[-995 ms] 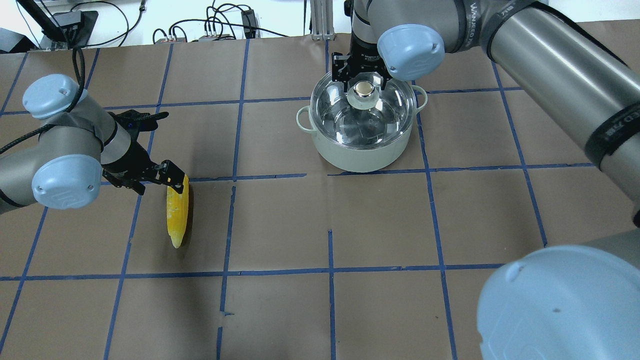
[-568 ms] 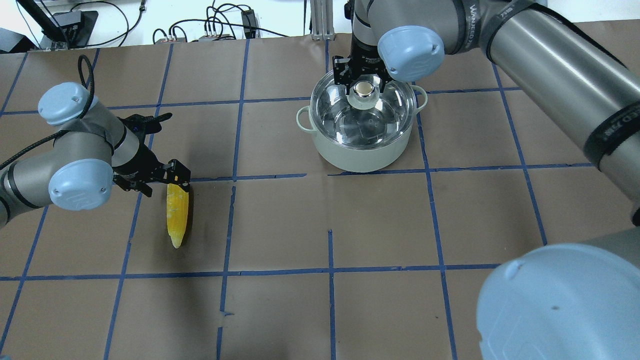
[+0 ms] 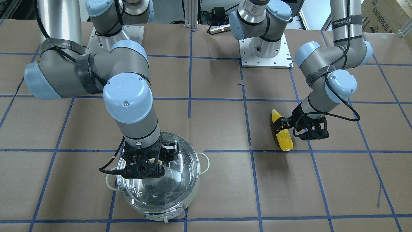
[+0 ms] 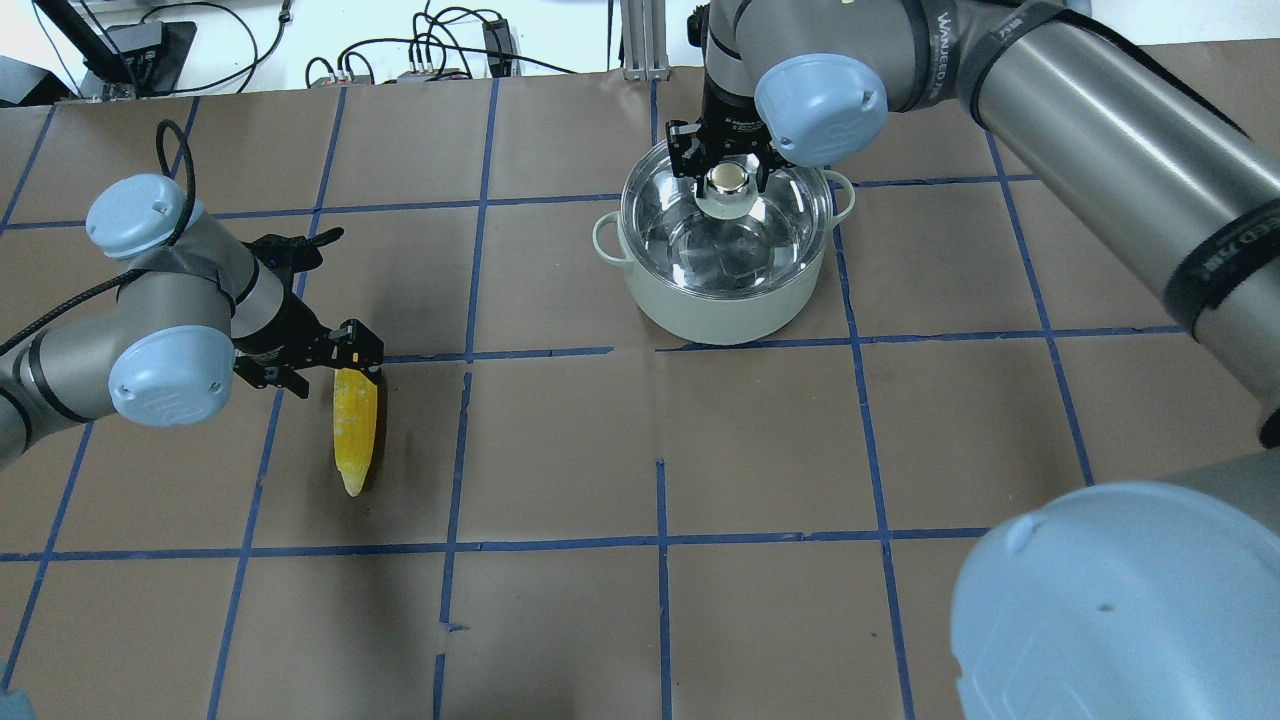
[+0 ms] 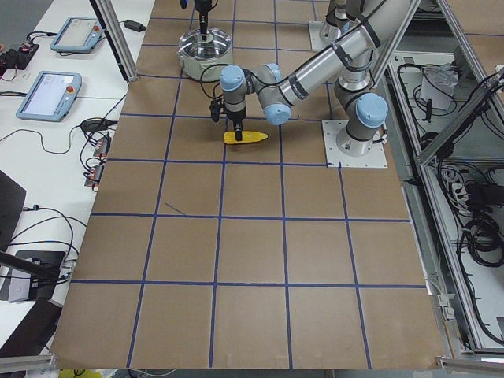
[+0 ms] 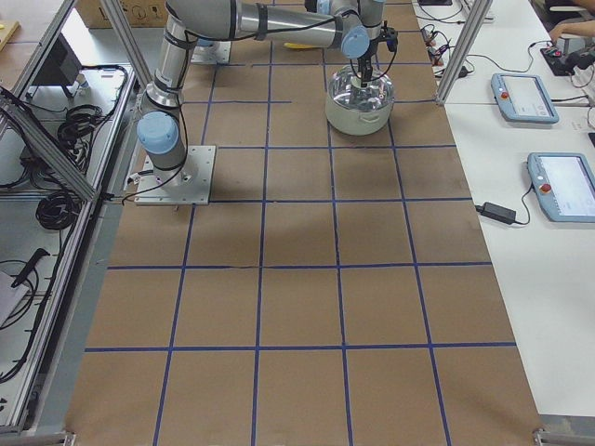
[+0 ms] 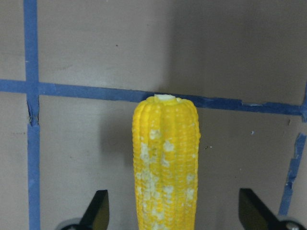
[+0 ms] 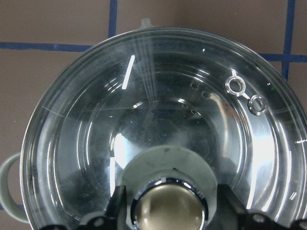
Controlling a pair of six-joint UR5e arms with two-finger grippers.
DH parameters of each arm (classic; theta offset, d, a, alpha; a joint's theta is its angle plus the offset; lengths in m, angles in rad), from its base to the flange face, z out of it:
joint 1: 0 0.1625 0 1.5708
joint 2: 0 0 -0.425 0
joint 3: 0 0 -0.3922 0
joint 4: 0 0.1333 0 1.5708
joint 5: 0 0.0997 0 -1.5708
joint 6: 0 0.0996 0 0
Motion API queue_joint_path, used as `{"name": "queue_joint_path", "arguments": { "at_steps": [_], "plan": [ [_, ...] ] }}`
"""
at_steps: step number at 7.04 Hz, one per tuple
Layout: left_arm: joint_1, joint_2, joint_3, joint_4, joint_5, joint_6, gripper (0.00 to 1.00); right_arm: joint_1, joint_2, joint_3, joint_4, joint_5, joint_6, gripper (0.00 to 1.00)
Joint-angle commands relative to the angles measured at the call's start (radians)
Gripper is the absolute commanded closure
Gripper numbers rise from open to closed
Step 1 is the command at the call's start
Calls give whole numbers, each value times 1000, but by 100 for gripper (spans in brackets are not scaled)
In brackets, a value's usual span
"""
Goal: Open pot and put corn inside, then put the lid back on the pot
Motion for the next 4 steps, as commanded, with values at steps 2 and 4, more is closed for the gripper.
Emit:
{"name": "queue_joint_path", "arguments": {
  "at_steps": [2, 4],
  "plan": [
    [-1, -70, 0, 106, 5, -28, 5, -3, -3, -2, 2, 0, -3, 75],
    [0, -76, 0, 112, 3, -30, 8, -3, -5, -5, 5, -1, -3, 80]
  ]
}}
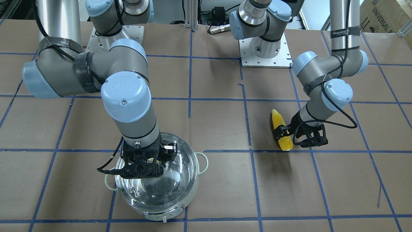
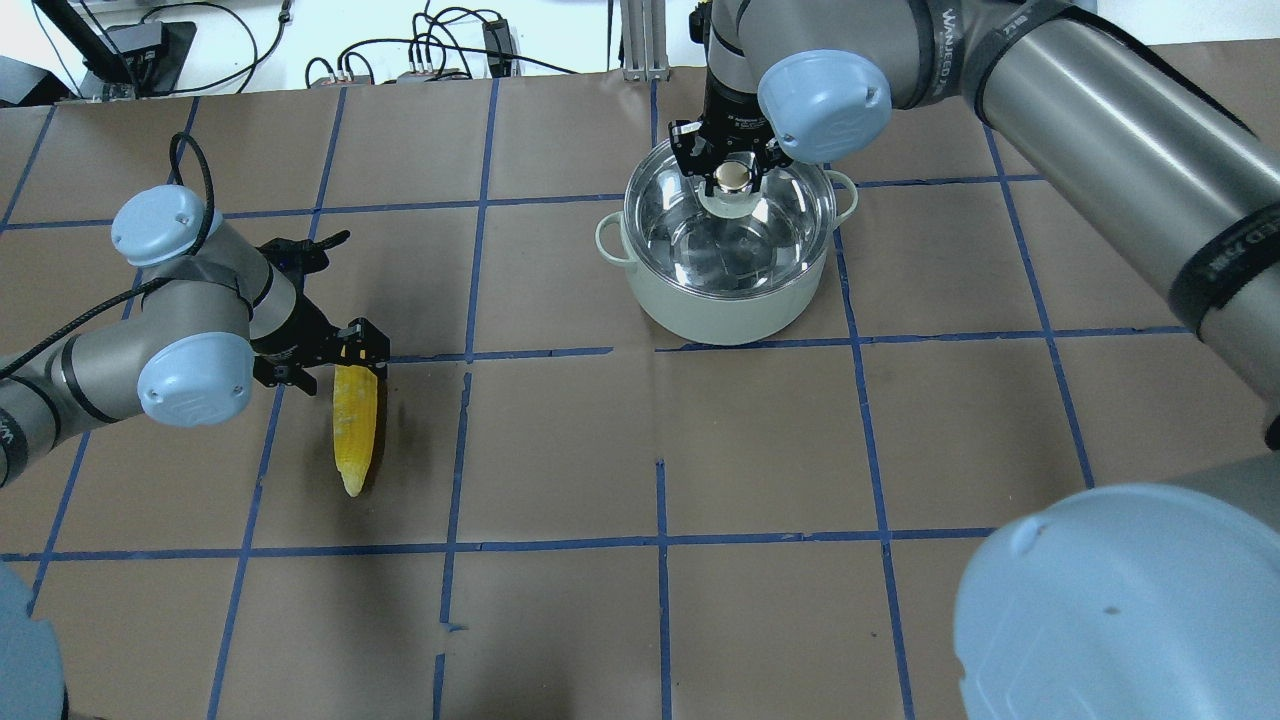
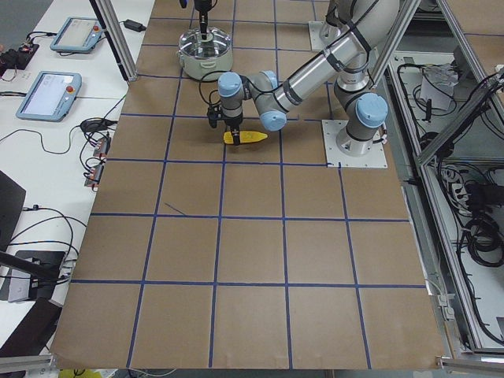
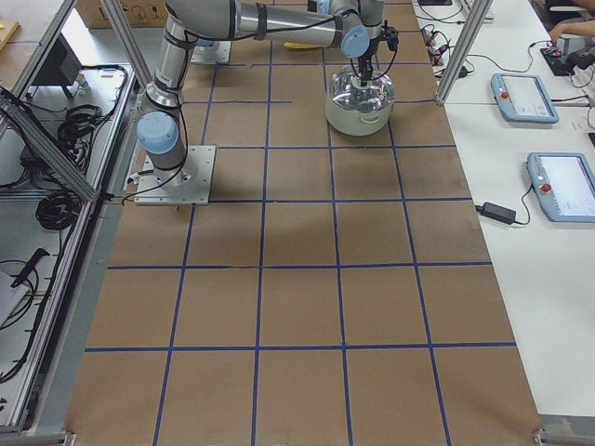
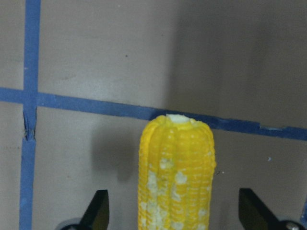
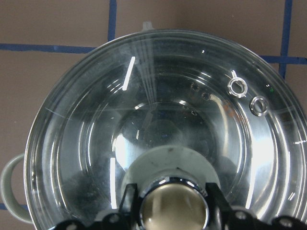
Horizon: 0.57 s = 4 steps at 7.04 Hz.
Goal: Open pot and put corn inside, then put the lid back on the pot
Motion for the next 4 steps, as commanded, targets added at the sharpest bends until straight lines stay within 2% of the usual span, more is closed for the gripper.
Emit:
{"name": "queue_joint_path", "arguments": {
  "at_steps": [1, 3, 4],
  "plan": [
    [0, -6, -2, 9, -1, -1, 24, 0, -10, -11, 15, 1, -4, 80],
    [0, -6, -17, 17, -1, -6, 62, -20, -36, -81, 115, -25, -31, 80],
    [-7, 0, -18, 23, -1, -6, 78, -64, -53, -137, 212, -28, -98, 80]
  ]
}}
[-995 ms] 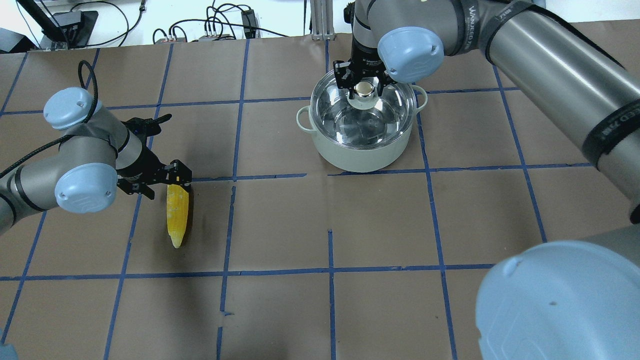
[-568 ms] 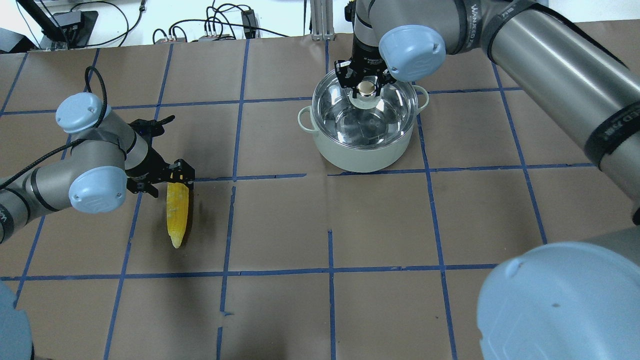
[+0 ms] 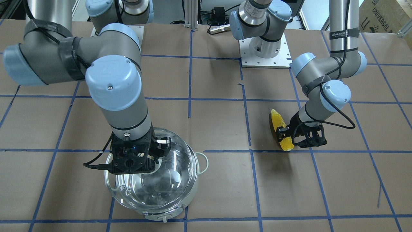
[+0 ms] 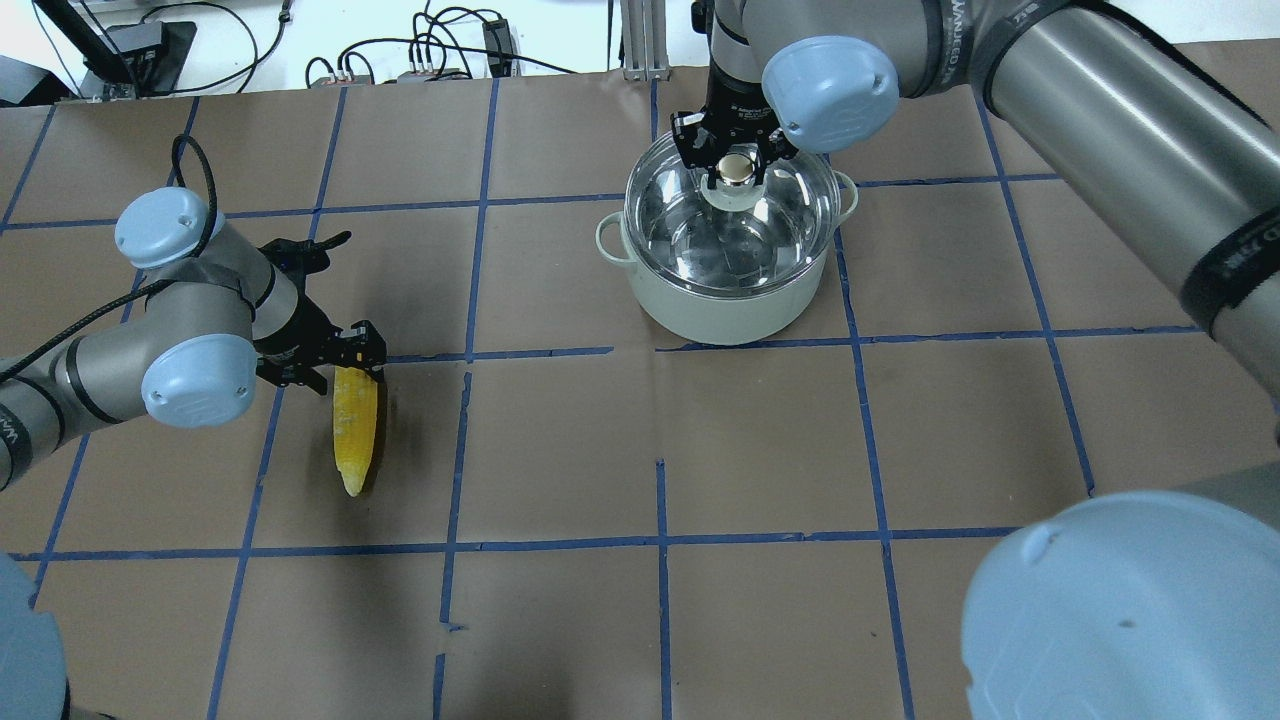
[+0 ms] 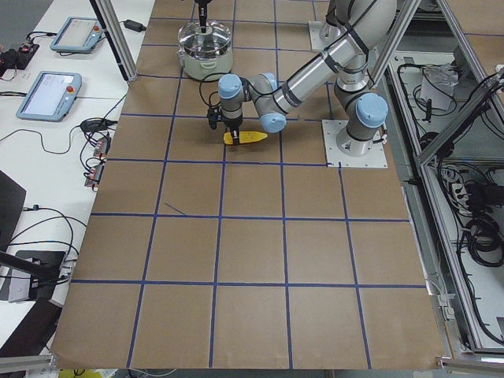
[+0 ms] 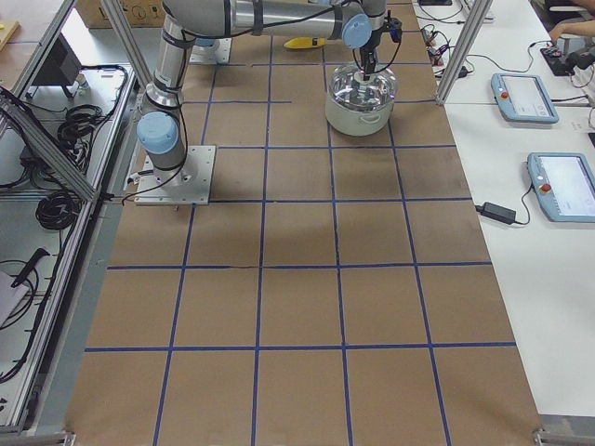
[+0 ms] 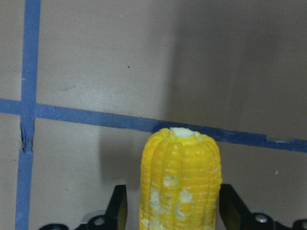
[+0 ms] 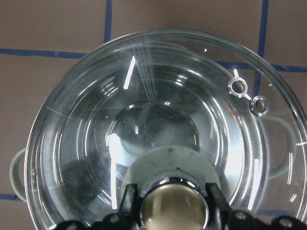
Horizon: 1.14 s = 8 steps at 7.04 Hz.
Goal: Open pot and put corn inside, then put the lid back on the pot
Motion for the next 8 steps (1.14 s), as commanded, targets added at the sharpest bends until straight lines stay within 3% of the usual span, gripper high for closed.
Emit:
{"name": "queue_joint_path", "arguments": {
  "at_steps": [1, 3, 4, 6, 8],
  "plan": [
    [-7, 30, 3, 7, 3, -1, 86, -112, -46, -92, 183, -4, -177, 80],
    [-12, 113, 28, -68, 1, -8, 89, -245, -127, -88, 258, 2, -323, 80],
    [-35, 175, 70, -187, 1, -71, 89, -291, -158, -88, 307, 2, -337, 80],
    [-163, 213, 249, -425, 1, -226, 89, -348, -198, -87, 383, 2, -341, 82],
    [-292, 196, 447, -540, -11, -348, 89, -353, -212, -82, 404, 1, -338, 84]
  ]
}}
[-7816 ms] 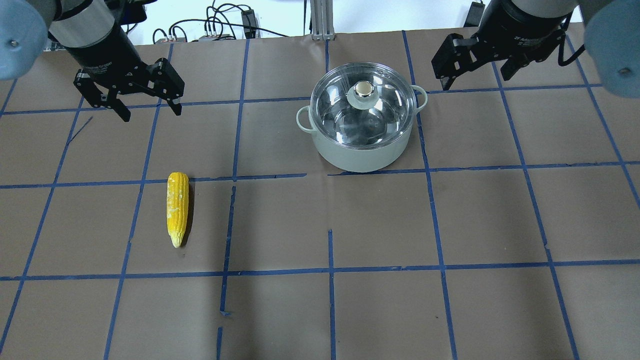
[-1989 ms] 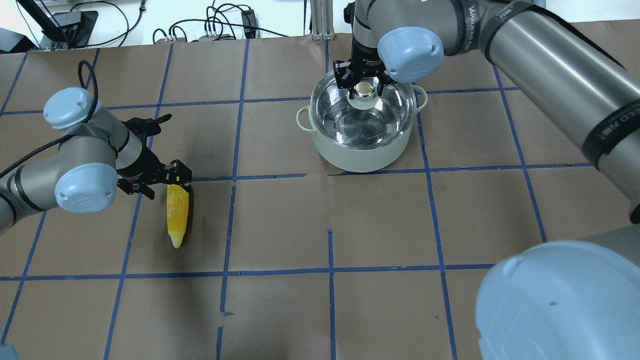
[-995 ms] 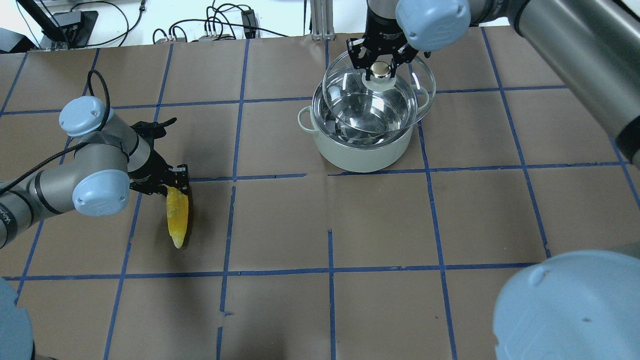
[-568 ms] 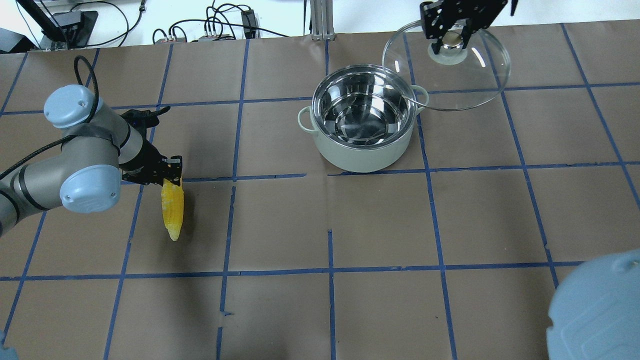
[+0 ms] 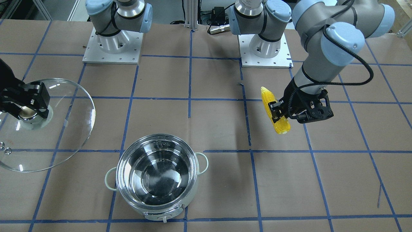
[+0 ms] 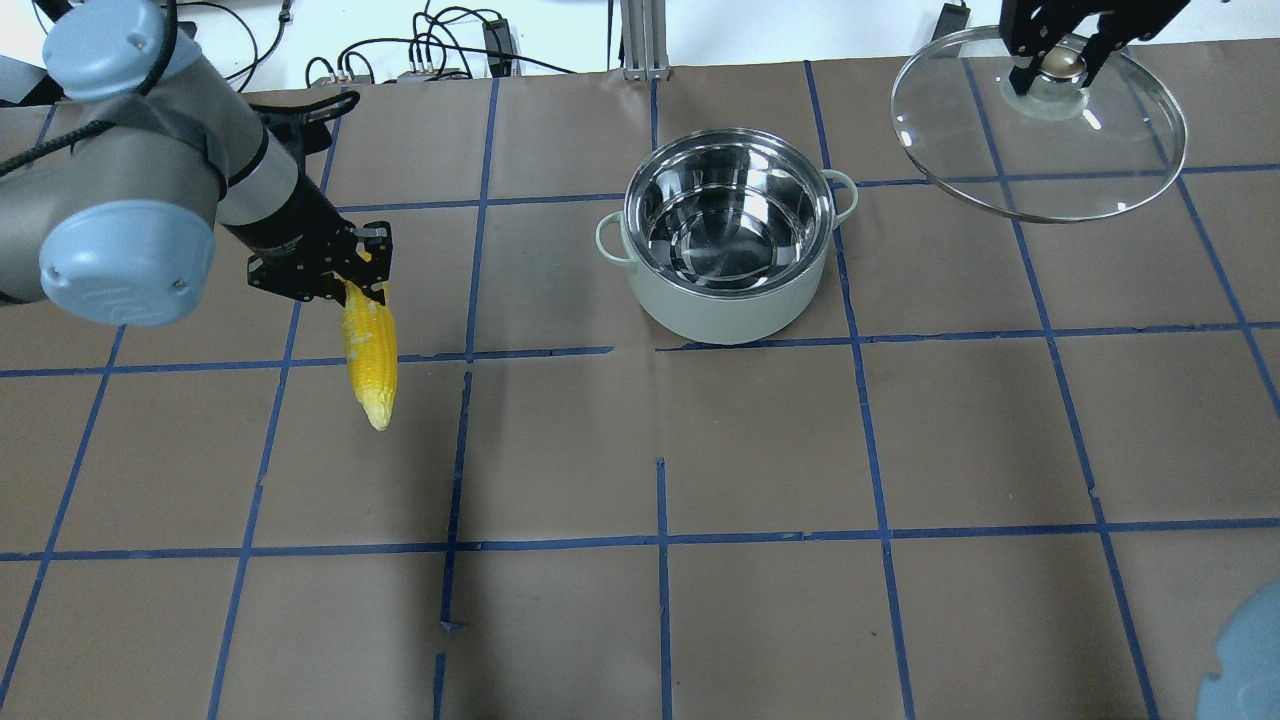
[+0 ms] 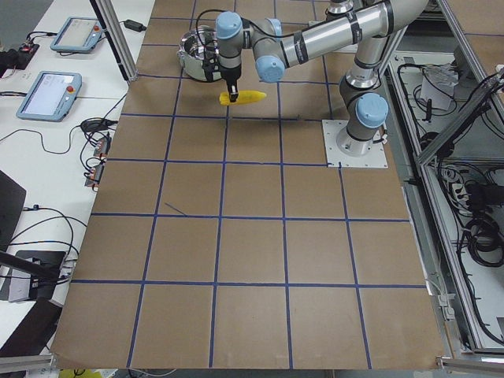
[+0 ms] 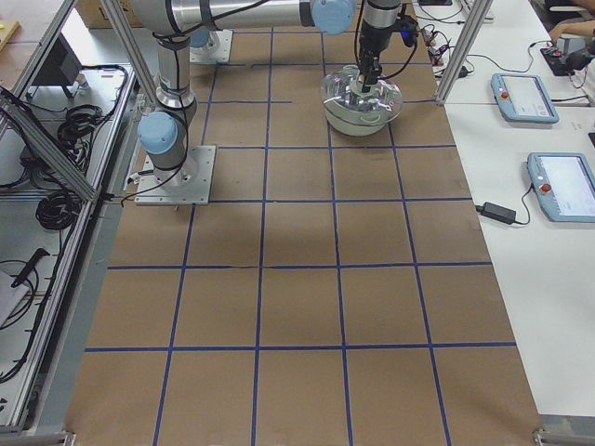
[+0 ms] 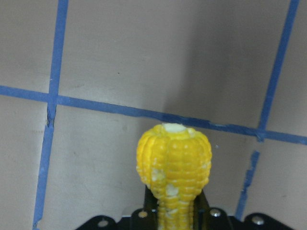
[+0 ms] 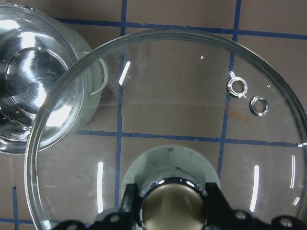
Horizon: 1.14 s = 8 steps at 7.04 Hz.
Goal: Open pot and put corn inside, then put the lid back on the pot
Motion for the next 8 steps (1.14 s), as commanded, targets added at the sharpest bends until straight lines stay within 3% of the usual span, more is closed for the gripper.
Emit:
{"name": "queue_joint_path", "arguments": {
  "at_steps": [1, 2, 8],
  "plan": [
    [-129, -30, 183, -89, -48, -136, 89, -23, -6, 12, 12, 4, 0, 85],
    [-156, -62, 225, -76, -125, -250, 89, -24, -9, 23, 11, 6, -2, 85],
    [-326, -269, 397, 8, -128, -561, 89, -18, -3, 20, 0, 19, 3, 85]
  ]
}}
